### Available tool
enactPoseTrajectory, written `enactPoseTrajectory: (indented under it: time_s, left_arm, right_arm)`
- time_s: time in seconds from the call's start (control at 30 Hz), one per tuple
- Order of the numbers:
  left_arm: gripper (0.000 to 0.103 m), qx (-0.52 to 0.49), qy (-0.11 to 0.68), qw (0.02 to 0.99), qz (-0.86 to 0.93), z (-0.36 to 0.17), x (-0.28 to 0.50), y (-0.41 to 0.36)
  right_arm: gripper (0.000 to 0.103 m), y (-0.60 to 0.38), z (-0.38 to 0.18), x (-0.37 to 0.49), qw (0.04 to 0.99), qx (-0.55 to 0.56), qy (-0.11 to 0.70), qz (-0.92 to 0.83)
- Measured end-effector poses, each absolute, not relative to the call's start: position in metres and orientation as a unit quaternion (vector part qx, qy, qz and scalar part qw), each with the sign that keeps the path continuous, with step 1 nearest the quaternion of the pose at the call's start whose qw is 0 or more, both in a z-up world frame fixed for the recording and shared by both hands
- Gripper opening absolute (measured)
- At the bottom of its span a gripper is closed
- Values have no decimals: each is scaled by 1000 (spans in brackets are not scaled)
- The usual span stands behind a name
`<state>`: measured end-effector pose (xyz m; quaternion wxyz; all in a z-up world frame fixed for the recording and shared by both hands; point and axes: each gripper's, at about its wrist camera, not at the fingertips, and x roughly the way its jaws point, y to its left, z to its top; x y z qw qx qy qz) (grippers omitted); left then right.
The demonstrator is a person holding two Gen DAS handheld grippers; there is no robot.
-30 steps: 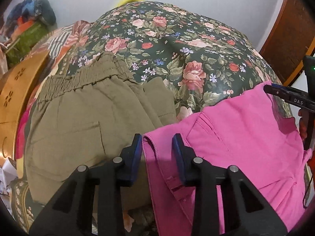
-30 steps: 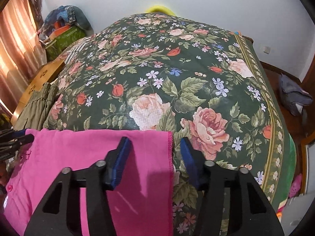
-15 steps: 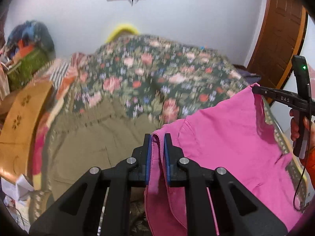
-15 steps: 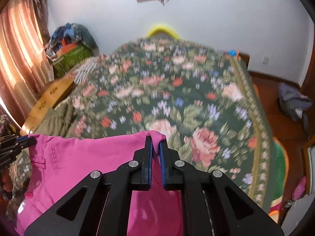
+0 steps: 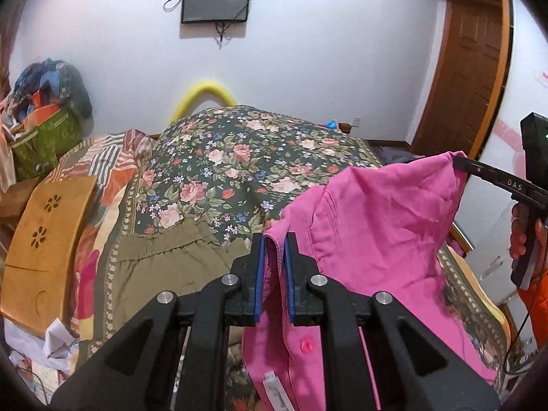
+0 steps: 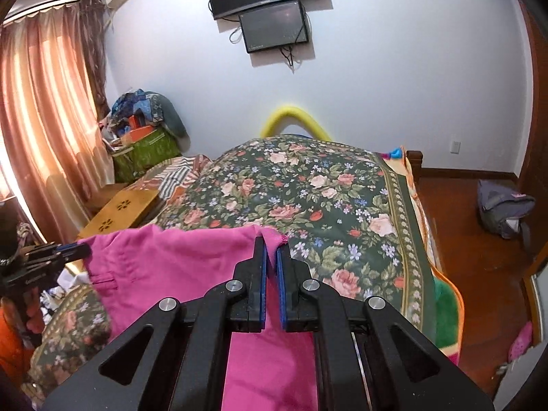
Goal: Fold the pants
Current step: 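Grasp the waistband with both grippers and fold it over toward the hem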
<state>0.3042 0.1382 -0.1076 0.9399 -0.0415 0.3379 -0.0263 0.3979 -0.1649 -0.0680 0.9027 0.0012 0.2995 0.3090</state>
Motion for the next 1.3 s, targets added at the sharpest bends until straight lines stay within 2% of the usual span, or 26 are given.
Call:
enactPoseTrajectory:
  time_s: [0.67,1.3]
  left_arm:
    - [8,-16,342,939,-43,-103,183,112]
    - [5,-5,398,915,-63,-162,85,94]
  right_arm:
    - [5,-209,-70,285,889,33,325,321]
    - [5,-236,-133,185,877,51,377,295]
